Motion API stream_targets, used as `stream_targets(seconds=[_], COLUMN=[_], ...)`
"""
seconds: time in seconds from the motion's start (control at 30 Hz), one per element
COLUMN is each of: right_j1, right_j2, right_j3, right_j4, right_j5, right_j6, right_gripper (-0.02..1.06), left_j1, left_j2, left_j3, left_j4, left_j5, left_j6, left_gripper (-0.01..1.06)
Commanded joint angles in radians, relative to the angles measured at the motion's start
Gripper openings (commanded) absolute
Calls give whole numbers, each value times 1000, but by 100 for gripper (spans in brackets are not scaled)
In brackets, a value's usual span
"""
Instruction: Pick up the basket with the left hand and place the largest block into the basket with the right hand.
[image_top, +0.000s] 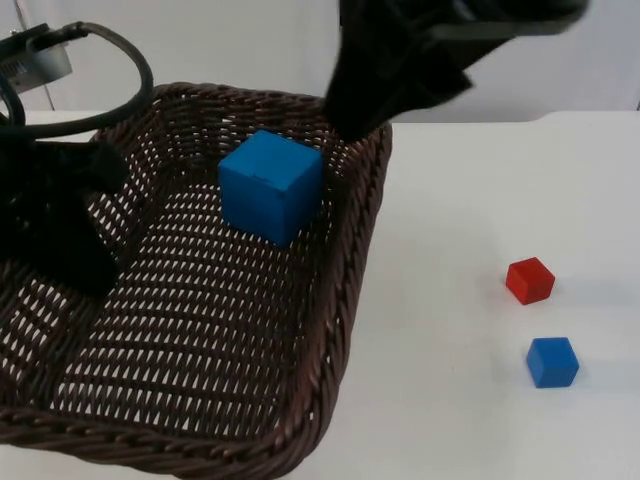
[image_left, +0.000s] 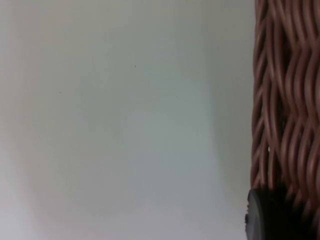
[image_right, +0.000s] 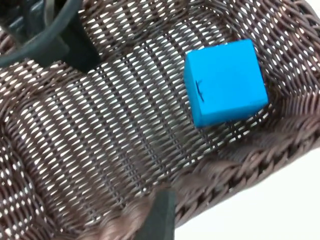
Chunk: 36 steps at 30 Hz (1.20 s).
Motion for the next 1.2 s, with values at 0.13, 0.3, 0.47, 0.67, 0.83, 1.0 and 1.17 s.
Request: stream_targets(seconds=[0.13, 0.3, 0.47, 0.67, 0.83, 1.0, 1.17], right_j1=[4, 4, 4, 4, 4, 4, 4], right_j2=[-75, -87, -86, -86, -86, -86, -86], right_j3=[63, 70, 70, 70, 70, 70, 70], right_j4=[4, 9, 25, 32, 32, 30, 25], right_j5=[-47, -54, -54, -51, -51, -59, -59], right_j6=[23, 26, 26, 24, 24, 24, 24], right_gripper=[78, 78, 78, 78, 78, 78, 78], left_j1=[-4, -4, -4, -4, -4, -8, -8], left_j2=[-15, 16, 78, 209, 328, 458, 525], left_j3=[-2, -2, -2, -16, -81, -167, -209], left_j4=[-19, -43, -122, -198, -258, -392, -460], left_j5=[-18, -65, -139, -224, -242, -242, -240], left_j6=[4, 4, 52, 100, 154, 259, 323], left_gripper=[0, 0, 0, 0, 0, 0, 0])
